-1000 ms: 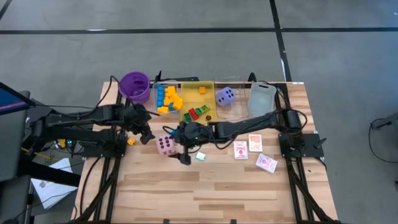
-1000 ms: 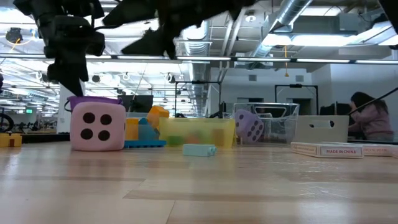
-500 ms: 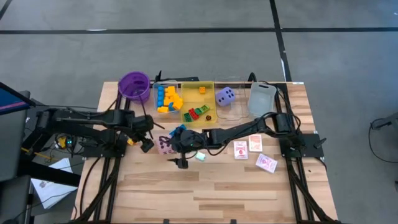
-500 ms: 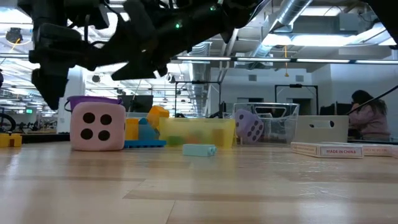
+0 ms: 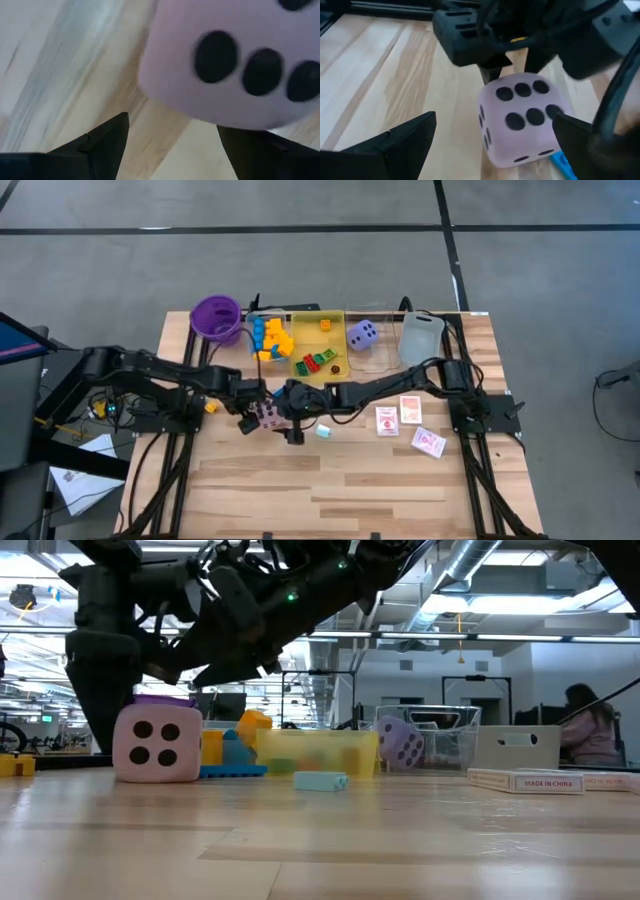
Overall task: Pick & Place Toys
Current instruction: Put the pink dice into the right transparent bin
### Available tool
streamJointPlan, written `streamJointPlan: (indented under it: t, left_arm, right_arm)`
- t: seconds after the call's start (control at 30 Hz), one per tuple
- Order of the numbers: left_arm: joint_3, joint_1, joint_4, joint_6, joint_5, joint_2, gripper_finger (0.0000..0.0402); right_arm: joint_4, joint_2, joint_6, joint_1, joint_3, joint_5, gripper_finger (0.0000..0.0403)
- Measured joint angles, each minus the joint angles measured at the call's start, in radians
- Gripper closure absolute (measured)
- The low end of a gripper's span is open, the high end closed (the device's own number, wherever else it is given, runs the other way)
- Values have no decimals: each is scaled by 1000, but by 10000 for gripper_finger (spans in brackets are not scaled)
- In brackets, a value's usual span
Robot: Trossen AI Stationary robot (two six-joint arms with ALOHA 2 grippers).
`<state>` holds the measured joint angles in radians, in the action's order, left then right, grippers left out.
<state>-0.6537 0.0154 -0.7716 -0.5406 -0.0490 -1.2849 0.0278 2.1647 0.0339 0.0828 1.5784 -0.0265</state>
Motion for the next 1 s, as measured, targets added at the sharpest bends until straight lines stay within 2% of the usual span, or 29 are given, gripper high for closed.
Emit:
streamJointPlan:
  t: [0.33, 0.6, 0.87, 1.0]
  left_arm:
    - [1, -40, 129, 173, 10, -20, 105]
    - [1, -43, 125, 296, 116, -20, 105]
    - [1, -43, 124, 302, 225, -20, 105]
    - [0, -42, 134, 302, 322, -20, 105]
  right_arm:
    - [-39, -3, -7, 17, 2, 1, 10]
    - [-53, -3, -8, 22, 2, 0, 10]
    - [-80, -3, -8, 22, 2, 0, 10]
    - [-84, -3, -8, 22, 1, 0, 10]
